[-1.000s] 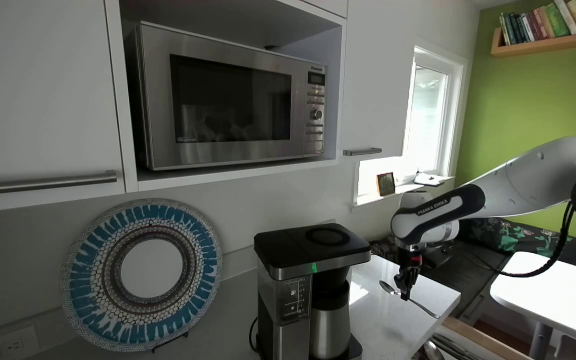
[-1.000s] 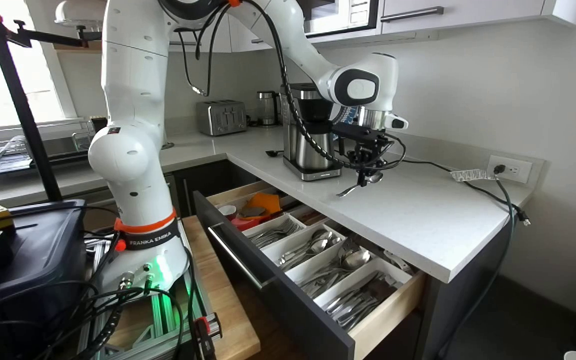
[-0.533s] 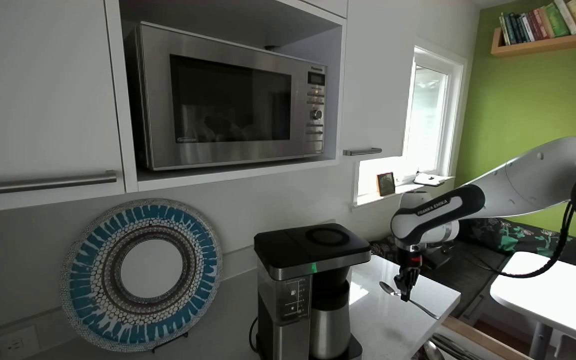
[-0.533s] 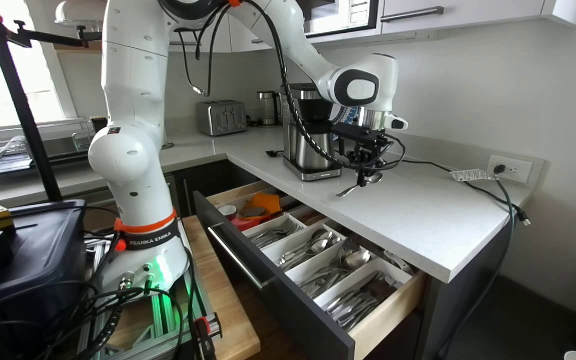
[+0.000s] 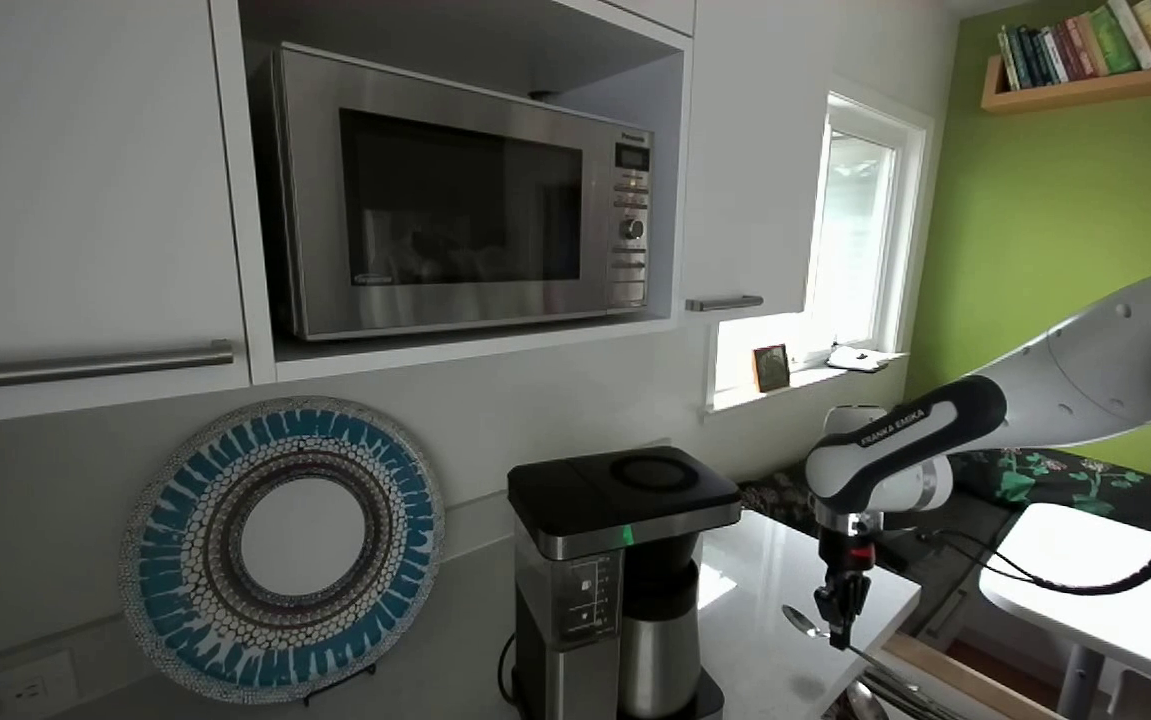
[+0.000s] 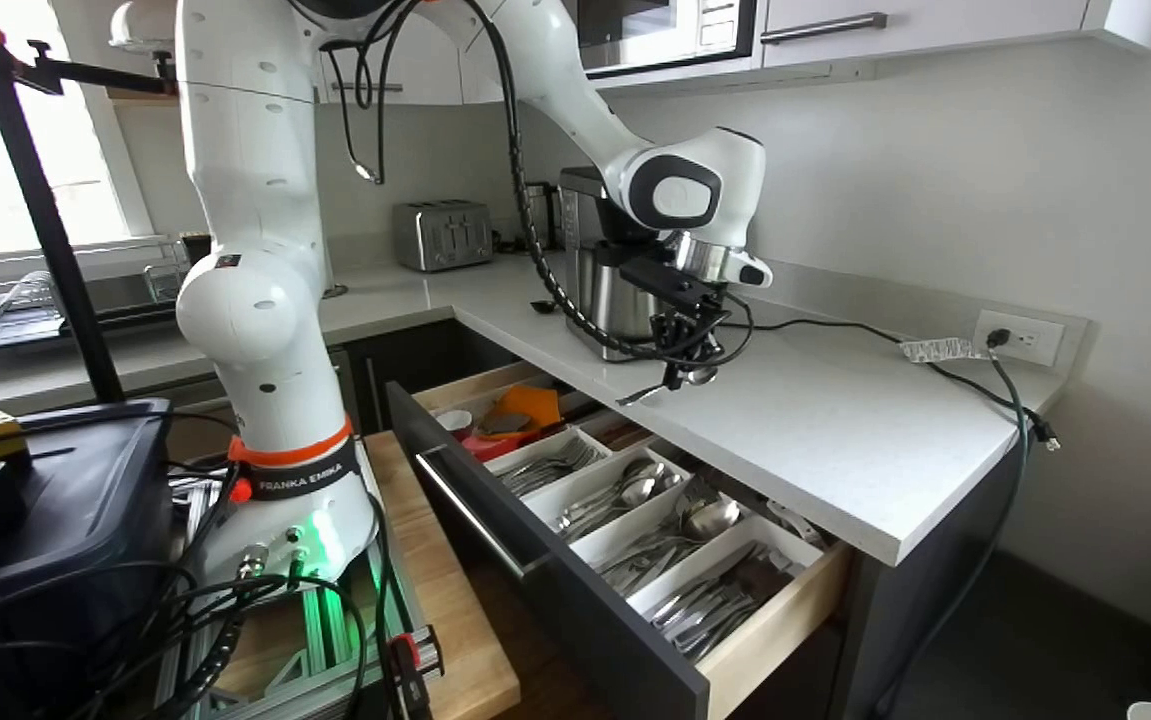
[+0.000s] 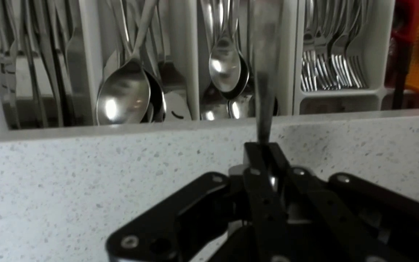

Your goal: Put the spoon into the drawer

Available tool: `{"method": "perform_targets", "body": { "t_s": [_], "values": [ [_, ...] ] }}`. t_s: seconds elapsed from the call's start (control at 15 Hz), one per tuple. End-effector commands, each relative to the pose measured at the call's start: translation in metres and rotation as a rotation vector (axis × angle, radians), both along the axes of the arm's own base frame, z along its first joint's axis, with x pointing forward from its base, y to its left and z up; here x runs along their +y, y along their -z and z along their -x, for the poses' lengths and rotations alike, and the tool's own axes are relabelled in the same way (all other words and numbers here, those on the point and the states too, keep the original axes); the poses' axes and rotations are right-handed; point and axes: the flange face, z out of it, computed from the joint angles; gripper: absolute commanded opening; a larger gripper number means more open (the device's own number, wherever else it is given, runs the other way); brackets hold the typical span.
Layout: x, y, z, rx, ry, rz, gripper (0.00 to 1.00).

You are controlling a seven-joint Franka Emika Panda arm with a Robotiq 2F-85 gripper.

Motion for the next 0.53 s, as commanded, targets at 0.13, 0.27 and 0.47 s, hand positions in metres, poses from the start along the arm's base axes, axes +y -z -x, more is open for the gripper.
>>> {"method": "perform_targets", "body": {
  "t_s": [0.13,0.27,0.47],
  "values": [
    [0.007,0.016,0.054,0.057,0.073,-0.037,0.02],
    [0.007,0.026,0.064,0.068,0.081,-0.033,0.02],
    [0.011,0.044,0.074,0.081,0.07,-0.037,0.02]
  ]
}}
